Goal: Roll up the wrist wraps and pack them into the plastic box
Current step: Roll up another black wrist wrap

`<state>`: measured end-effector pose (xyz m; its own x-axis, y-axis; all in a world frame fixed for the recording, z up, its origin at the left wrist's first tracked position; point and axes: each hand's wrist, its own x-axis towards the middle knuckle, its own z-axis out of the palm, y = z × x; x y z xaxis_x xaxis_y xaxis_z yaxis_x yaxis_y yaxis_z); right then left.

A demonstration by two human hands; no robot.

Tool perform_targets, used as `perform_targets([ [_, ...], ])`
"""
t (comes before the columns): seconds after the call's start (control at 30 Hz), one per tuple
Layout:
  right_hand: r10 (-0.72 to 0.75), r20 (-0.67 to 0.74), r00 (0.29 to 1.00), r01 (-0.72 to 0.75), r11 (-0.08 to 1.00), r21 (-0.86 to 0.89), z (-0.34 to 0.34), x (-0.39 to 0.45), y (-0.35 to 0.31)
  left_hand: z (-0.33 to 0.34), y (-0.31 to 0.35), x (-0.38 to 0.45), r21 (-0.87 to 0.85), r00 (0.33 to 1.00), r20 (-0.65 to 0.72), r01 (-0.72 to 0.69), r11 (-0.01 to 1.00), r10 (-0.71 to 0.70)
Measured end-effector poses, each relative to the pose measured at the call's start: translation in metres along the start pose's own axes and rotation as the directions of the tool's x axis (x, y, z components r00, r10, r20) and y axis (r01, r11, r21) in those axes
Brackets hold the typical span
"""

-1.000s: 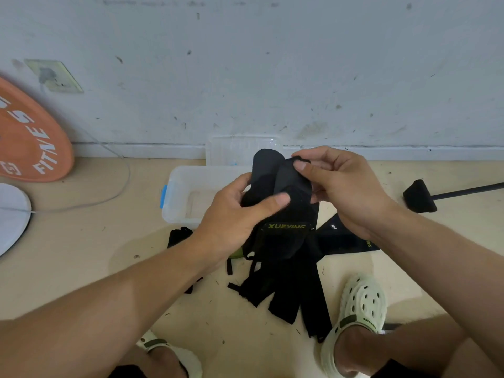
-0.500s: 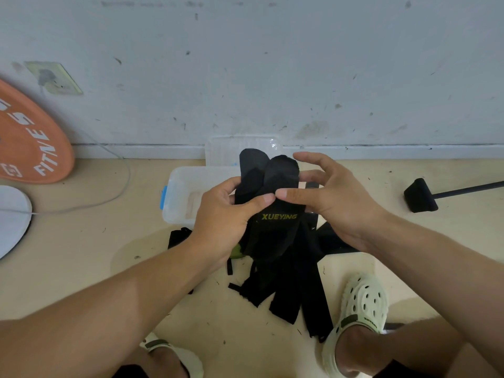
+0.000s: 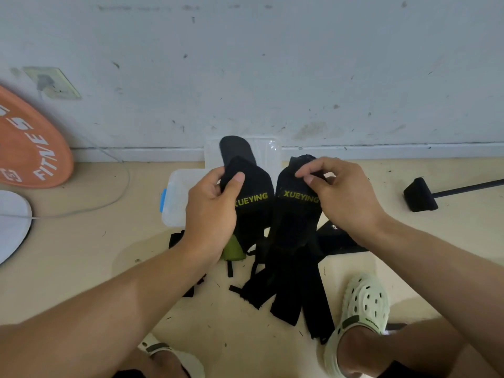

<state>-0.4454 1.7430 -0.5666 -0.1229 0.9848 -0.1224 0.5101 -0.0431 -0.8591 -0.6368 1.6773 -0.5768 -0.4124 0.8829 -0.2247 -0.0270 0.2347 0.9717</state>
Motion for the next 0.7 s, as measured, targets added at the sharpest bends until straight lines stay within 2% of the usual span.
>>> perform_targets([
  [0.1,0.051,0.064,0.997,-0.051,0.999,0.009,0.000,-0.002,-0.003,0.002,0.002,-0.007,0.053,0.982,0.189,-0.028,0.998,0.018],
  [0.2,0.092,0.200,0.975,-0.132,0.971,0.198,0.006,-0.011,-0.010,0.005,-0.001,-0.011,0.108,0.959,0.283,-0.036,0.994,0.004],
  [0.3,0.109,0.255,0.961,-0.182,0.942,0.281,0.007,-0.014,-0.016,0.004,-0.004,-0.009,0.134,0.964,0.264,-0.066,0.989,0.029],
  [0.43,0.068,0.191,0.979,-0.125,0.945,0.302,0.007,-0.018,-0.017,0.005,-0.003,-0.010,0.099,0.957,0.290,-0.046,0.994,0.015],
  [0.53,0.079,0.207,0.975,-0.145,0.933,0.328,0.008,-0.017,-0.016,0.007,0.002,-0.011,-0.011,0.990,0.140,0.018,1.000,-0.016],
  [0.6,0.066,0.248,0.966,-0.156,0.919,0.363,0.005,-0.014,-0.016,0.004,0.002,-0.005,0.094,0.999,0.047,0.000,0.996,-0.004],
  [0.67,0.044,0.292,0.955,-0.161,0.906,0.391,0.001,-0.012,-0.017,0.001,0.002,-0.001,0.271,0.990,0.132,0.004,0.962,-0.041],
  [0.7,0.028,0.312,0.950,-0.158,0.902,0.402,0.000,-0.012,-0.017,0.001,0.003,0.000,0.302,0.982,0.180,-0.002,0.953,-0.055],
])
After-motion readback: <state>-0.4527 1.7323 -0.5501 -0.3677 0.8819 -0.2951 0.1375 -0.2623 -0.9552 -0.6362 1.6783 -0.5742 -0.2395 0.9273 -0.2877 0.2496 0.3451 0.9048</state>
